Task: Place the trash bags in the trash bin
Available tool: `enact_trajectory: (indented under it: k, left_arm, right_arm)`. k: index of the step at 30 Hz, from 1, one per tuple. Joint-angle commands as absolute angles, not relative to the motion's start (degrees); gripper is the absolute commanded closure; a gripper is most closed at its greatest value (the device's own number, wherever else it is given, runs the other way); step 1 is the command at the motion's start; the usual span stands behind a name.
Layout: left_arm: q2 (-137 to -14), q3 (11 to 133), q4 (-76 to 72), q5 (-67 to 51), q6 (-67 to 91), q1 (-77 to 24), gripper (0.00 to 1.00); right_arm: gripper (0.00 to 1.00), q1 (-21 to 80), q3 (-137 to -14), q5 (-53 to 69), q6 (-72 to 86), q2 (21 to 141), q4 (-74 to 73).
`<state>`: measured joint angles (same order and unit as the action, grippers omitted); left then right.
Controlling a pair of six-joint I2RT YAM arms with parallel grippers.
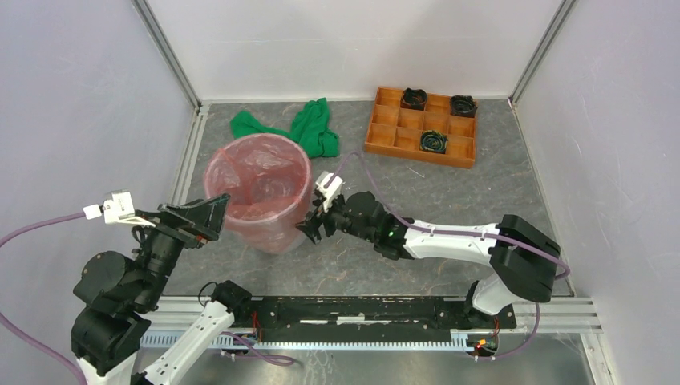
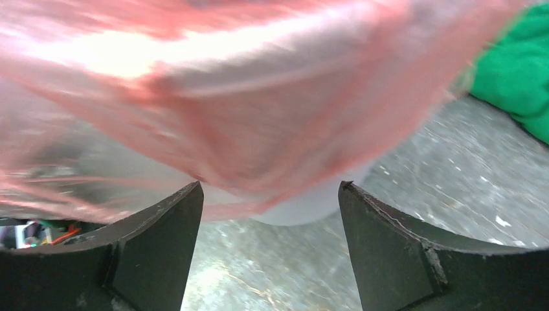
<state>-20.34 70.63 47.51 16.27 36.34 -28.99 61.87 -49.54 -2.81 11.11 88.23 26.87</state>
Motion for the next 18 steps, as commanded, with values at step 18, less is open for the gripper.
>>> enact_trajectory:
  k: [18]
  left_arm:
    - [-23.31,70.73,46.09,15.94,33.31,-28.91,0.0]
  right_arm:
    - [0.11,67.22,-65.9,-7.1,-3.14,97.1,23.44]
